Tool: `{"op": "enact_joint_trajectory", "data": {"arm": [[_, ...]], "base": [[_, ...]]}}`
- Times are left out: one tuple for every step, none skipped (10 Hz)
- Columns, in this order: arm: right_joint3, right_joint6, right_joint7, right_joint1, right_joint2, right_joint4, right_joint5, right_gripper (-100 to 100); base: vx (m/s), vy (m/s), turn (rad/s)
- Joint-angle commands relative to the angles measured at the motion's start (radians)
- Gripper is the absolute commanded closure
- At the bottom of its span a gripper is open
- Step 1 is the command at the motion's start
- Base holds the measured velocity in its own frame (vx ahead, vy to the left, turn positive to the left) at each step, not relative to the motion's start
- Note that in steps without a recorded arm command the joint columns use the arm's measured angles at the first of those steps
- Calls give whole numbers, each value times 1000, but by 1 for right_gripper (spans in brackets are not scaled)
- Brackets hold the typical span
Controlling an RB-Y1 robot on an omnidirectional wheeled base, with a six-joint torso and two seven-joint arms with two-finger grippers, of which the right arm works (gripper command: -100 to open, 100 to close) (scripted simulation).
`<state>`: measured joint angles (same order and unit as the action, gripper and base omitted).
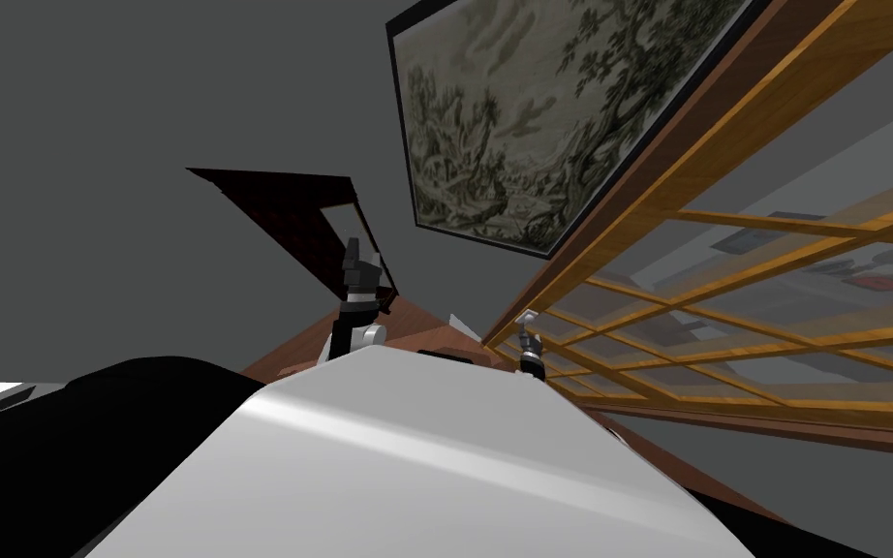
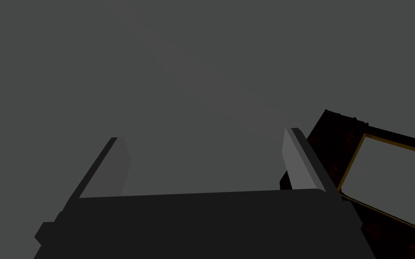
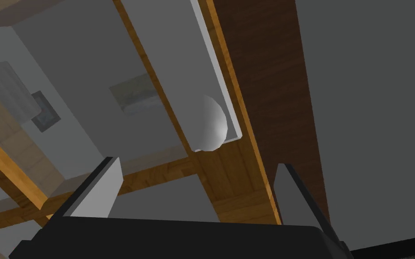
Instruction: Pull the door open
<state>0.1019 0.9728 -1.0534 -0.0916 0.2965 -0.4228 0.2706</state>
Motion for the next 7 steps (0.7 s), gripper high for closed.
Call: {"op": "enact_joint_trajectory", "data": {"arm": [[-2,16,-50,17,22,2,-5,-100],[-2,16,-57,17,22,11,-5,-100],[-2,16,-57,17,22,2,-5,-100],[-2,16,-57,17,22,2,-5,-100],[-3,25,-91,27,34,6,-8,-100],[-5,33,-121,36,45,10,-10,-100],[-5,33,-122,36,45,10,-10,-100]], "base": [[-36,98,-24],[-21,64,-7],[-11,22,-7],[-5,-1,9],[-10,25,-6],[-18,66,-22],[-22,58,-14]]}}
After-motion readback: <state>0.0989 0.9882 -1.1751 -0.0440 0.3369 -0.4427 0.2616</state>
